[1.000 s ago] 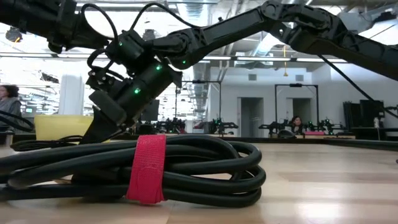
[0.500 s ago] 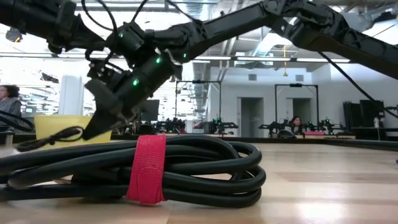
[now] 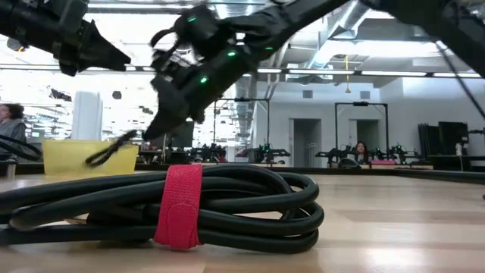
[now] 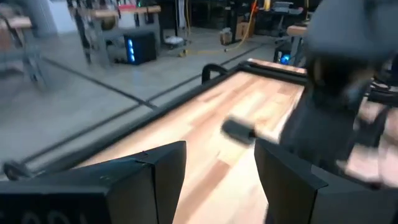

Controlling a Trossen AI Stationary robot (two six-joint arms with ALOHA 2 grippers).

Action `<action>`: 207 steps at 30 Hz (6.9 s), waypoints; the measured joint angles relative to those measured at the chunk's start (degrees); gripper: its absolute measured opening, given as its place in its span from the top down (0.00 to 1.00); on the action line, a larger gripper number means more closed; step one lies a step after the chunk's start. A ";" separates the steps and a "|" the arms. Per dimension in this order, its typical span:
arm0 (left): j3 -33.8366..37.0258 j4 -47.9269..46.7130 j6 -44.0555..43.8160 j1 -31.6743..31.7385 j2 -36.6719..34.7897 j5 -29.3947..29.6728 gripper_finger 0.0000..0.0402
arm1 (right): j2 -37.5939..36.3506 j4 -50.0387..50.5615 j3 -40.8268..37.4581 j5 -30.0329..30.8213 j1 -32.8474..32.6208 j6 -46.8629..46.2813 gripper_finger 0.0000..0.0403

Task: Pick and place USB-C Cables
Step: Put the top black USB cable into the yellow bin, then put the black USB cable into the yellow bin

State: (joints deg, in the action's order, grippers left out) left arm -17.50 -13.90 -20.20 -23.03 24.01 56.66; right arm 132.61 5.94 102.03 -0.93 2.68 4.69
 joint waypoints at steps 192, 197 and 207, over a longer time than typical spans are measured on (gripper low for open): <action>-10.34 -13.33 -14.91 37.77 22.01 -16.68 0.98 | -19.31 -9.21 -28.07 30.14 -7.79 -2.93 0.59; -10.32 -16.53 -16.47 44.59 22.94 -16.95 0.98 | -22.69 -18.70 -37.14 19.47 -5.01 -7.53 0.59; -10.25 -16.18 -16.01 52.33 31.81 -20.17 0.83 | -31.71 -36.47 -50.36 7.33 -2.18 -10.09 0.60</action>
State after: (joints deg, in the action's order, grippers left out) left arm -27.75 -30.08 -36.21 29.30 55.82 36.50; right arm 100.91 -30.53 51.67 6.40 0.50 -5.40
